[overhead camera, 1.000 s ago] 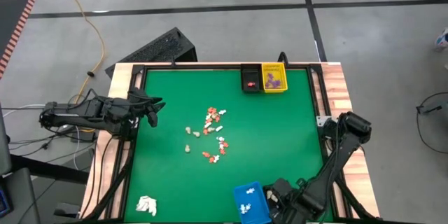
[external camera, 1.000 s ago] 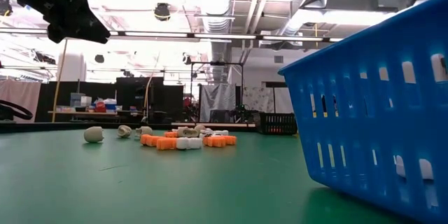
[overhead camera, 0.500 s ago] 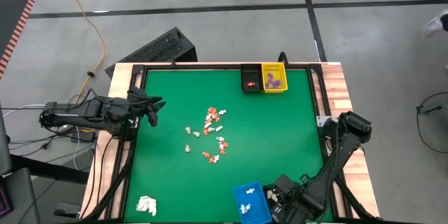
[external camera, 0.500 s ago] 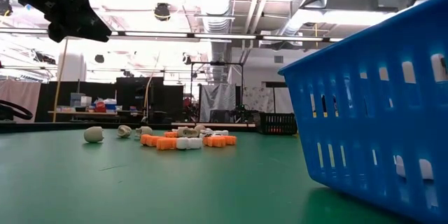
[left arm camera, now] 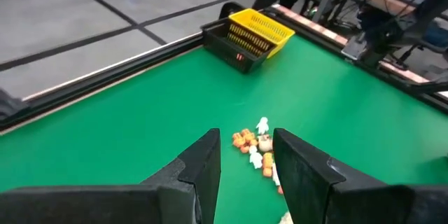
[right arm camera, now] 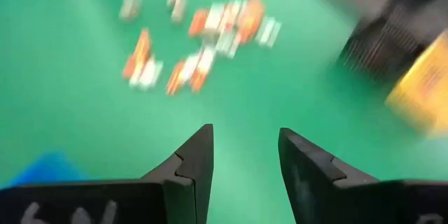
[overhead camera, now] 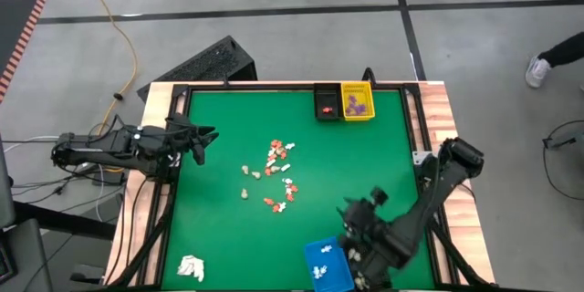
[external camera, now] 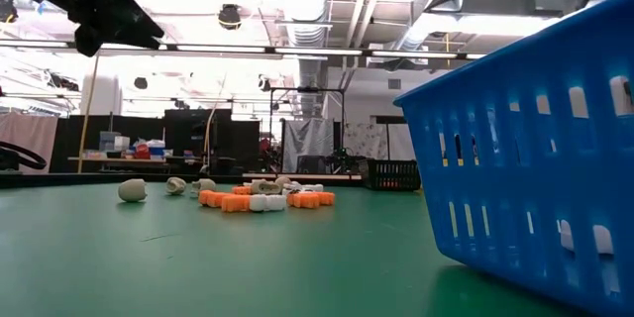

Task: Sort Halloween decoration
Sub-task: Put the white skeleton toy into the blue basket

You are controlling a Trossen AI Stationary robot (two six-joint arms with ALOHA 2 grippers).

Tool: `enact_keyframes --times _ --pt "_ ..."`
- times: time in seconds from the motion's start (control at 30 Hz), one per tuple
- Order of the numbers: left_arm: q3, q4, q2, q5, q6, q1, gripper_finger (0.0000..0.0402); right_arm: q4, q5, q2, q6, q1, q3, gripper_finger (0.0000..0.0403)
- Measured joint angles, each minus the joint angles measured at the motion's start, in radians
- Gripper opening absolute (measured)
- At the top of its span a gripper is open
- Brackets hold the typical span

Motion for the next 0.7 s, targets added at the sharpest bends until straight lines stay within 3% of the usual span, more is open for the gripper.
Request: enact_keyframes --times 0.1,0.23,0.37,0.5,0.7 --pt "0.000 0.018 0.000 0.000 0.007 0.000 0.0121 -0.032 0.104 -0.034 -0.114 -0.075 0.000 0.0154" --pt "0.000 0.036 0.000 0.001 0.031 0.000 0.0121 -0.001 0.106 -0.101 -0.331 -0.196 0.000 0.0154" --pt "0.000 0.035 0.000 0.002 0.024 0.000 0.0121 0.124 0.097 -0.176 -0.687 -0.310 0.000 0.0154" --pt "0.000 0.029 0.000 0.003 0.005 0.000 0.0121 0.259 -0.037 -0.268 -1.026 -0.450 -0.001 0.0154" --pt "0.000 0.029 0.000 -0.001 0.001 0.000 0.0121 0.602 -0.410 -0.383 -1.395 -0.640 -0.074 0.0154"
